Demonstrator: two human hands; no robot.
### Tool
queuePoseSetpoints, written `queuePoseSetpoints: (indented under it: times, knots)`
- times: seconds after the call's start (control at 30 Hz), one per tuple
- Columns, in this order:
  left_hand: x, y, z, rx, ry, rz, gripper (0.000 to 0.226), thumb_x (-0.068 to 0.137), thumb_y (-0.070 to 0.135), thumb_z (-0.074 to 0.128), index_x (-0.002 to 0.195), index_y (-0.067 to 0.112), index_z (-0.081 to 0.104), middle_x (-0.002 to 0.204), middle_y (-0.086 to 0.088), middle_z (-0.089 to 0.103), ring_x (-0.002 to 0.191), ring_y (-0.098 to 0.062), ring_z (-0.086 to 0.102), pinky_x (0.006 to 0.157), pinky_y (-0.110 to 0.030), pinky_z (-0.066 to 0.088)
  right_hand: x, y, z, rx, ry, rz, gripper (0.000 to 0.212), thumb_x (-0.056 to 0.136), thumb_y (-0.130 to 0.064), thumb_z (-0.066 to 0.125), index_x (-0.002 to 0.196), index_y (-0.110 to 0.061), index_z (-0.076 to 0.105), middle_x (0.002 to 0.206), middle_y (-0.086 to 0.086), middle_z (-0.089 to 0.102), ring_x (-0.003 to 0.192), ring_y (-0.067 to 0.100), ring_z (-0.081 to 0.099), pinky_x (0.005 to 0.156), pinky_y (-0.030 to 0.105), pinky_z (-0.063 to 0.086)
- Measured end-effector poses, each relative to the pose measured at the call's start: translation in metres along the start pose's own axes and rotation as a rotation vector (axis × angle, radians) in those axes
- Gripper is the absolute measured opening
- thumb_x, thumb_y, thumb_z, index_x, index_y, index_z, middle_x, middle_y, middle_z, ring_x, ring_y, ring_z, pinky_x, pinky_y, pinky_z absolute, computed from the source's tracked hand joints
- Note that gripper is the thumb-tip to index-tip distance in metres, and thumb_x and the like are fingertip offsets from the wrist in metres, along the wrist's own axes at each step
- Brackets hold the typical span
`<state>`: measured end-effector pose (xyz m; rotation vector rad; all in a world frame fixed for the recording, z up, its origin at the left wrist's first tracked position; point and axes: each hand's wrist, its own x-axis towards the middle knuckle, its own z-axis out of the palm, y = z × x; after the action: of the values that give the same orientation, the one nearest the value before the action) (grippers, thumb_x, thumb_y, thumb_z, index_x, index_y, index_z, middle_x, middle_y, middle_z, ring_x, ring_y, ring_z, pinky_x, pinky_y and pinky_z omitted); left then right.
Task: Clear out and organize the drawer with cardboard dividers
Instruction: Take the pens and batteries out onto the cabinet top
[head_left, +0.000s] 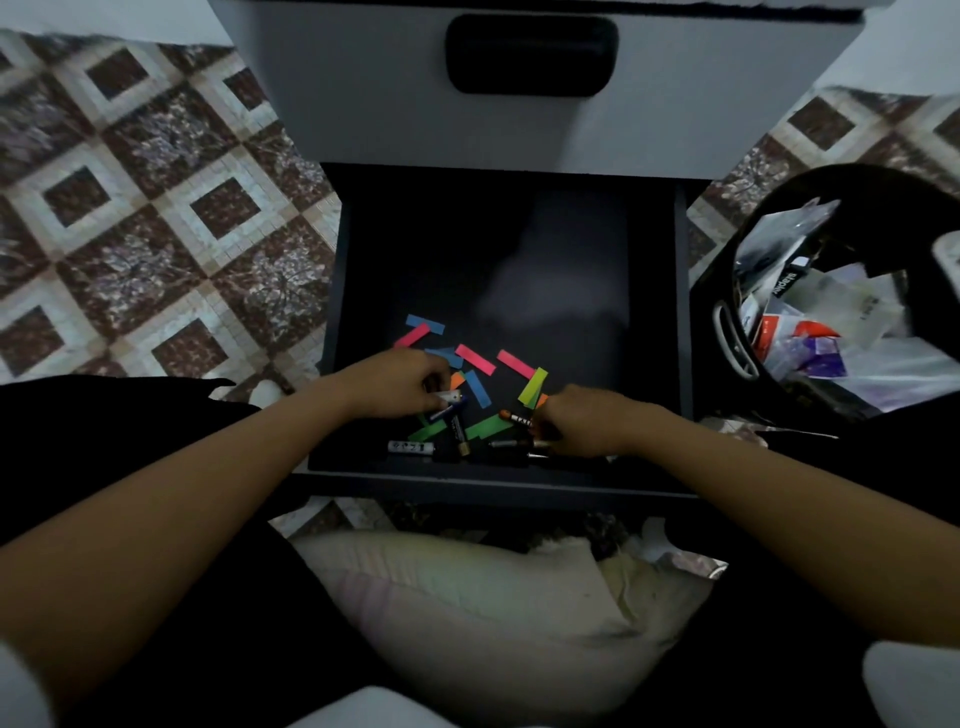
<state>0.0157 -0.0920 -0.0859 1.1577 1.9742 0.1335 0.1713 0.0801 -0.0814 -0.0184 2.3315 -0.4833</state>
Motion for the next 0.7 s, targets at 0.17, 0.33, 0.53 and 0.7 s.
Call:
queuePoseSetpoints:
  times: [0.17,0.33,0.53,0.7]
  knots:
    - [-0.0002,0.0003,0.0005,-0.009,0.0,0.016,0.013,0.09,0.027,0.06,0.09,0.014,0.06,0.097,-0.003,0.063,0.089,-0.017,0.06,0.081,-0.035,0.049,0.0003,-0.0037,0.0052,-0.033,0.011,0.019,0.025,0.092,-0.027,0.055,0.104,-0.006,0.062,0.105,0.013,0.06,0.094,0.027,0.06,0.066,0.026,0.038]
    - [-0.0011,-0.0003,0.002,-0.027,-0.001,0.042,0.016,0.09,0.03,0.061,0.092,0.013,0.061,0.091,0.003,0.06,0.083,-0.011,0.056,0.074,-0.024,0.045,0.0052,-0.0007,0.0056,0.019,-0.01,0.031,0.021,0.09,-0.025,0.059,0.098,-0.005,0.063,0.101,0.014,0.063,0.088,0.025,0.06,0.065,0.025,0.039]
    - [-0.0005,0.0017,0.0039,-0.041,-0.026,0.072,0.02,0.091,0.028,0.06,0.104,0.014,0.065,0.103,0.004,0.064,0.091,-0.007,0.056,0.077,-0.018,0.04,0.0054,-0.0047,0.007,0.015,-0.068,0.041,0.018,0.093,-0.015,0.052,0.103,-0.001,0.057,0.101,0.014,0.057,0.091,0.027,0.057,0.068,0.028,0.04]
    - [0.0003,0.0068,0.006,0.046,-0.088,0.158,0.028,0.092,0.035,0.056,0.108,0.015,0.068,0.106,0.002,0.066,0.096,-0.01,0.059,0.087,-0.027,0.046,0.0041,-0.0041,0.008,0.014,-0.072,0.05,0.017,0.092,-0.015,0.051,0.098,0.0,0.057,0.105,0.018,0.059,0.093,0.029,0.059,0.069,0.028,0.041]
